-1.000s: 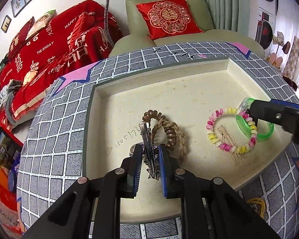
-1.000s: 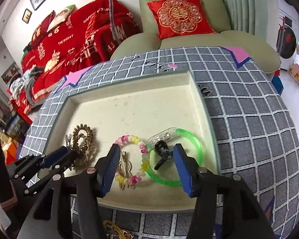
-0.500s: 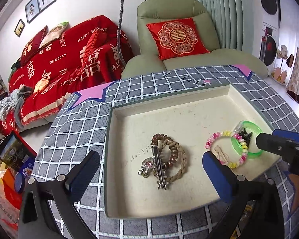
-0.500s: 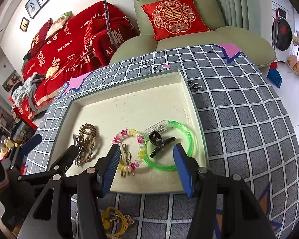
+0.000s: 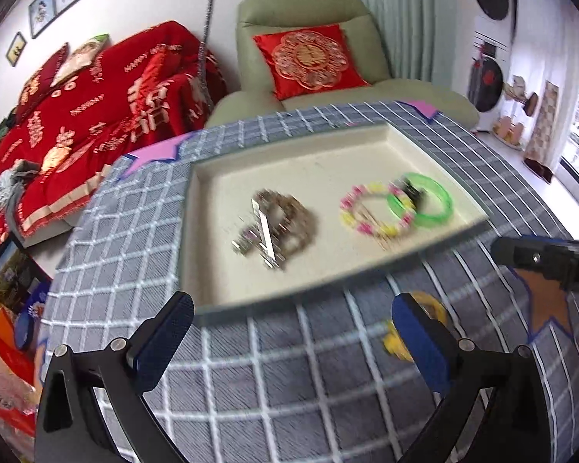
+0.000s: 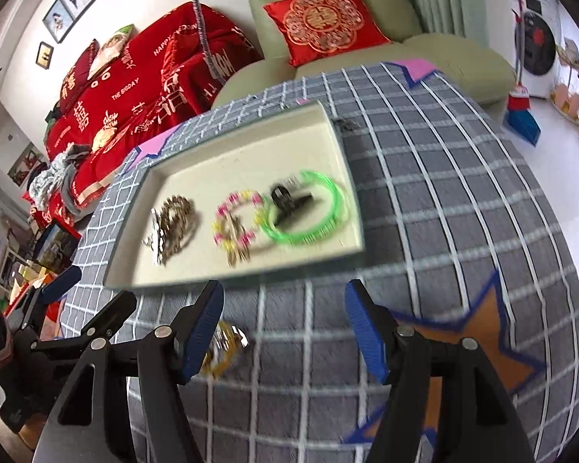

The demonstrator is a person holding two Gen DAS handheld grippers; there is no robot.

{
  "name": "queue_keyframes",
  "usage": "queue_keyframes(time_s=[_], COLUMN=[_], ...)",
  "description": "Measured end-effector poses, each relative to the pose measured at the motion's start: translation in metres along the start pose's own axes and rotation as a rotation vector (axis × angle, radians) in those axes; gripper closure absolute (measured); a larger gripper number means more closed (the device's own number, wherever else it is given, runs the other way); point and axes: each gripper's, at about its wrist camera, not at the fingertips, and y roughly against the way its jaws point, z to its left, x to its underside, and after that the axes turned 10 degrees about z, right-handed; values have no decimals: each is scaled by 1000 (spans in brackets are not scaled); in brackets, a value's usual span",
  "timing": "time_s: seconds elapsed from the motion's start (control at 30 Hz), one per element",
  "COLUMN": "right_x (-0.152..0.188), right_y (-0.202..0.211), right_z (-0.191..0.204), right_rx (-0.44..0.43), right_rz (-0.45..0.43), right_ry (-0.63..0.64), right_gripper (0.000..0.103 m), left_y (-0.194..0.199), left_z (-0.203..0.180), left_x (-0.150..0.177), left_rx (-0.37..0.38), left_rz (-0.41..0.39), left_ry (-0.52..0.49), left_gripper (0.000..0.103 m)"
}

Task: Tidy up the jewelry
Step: 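Withdraw both tools from the tray toward the yellow hair tie, then grasp the yellow hair tie with yellow charm using the left tool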

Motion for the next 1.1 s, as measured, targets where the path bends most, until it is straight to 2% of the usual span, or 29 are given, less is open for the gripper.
queue_keyframes(time_s=[0.27, 0.43, 0.6, 0.63, 0.67, 0.73, 0.9, 1.03, 1.1], right_x=[25, 28, 31, 32, 32, 32, 34, 34, 34], right_y=[6, 7, 11, 11, 12, 12, 11, 10, 9], right_z=[-13, -18, -21, -21, -21, -21, -21, -21, -21], right_rx=[-2, -6, -8, -10, -11, -14, -20, -22, -23], right_rz=[26, 30, 23, 21, 20, 19, 21, 22, 24], right_ry=[-19, -30, -32, -34, -35, -37, -36, -38, -39], right_gripper=[34, 34, 34, 34, 34, 34, 34, 34, 34], left_y=[-6, -15, -27, -31, -34, -38, -39, -41, -42], left_z=[-37, -41, -32, -31, -30, -28, -36, -41, -42], left_x=[21, 18, 16, 16, 16, 16, 12, 12, 12], left_rx=[27, 57, 52, 45, 38, 48, 26, 40, 49], left_rz=[27, 65, 113, 128, 141, 153, 154, 175, 180], left_ry=[-85, -46, 29, 34, 36, 49, 15, 0, -1], left_gripper=[0, 0, 0, 1, 7, 7, 7, 8, 14])
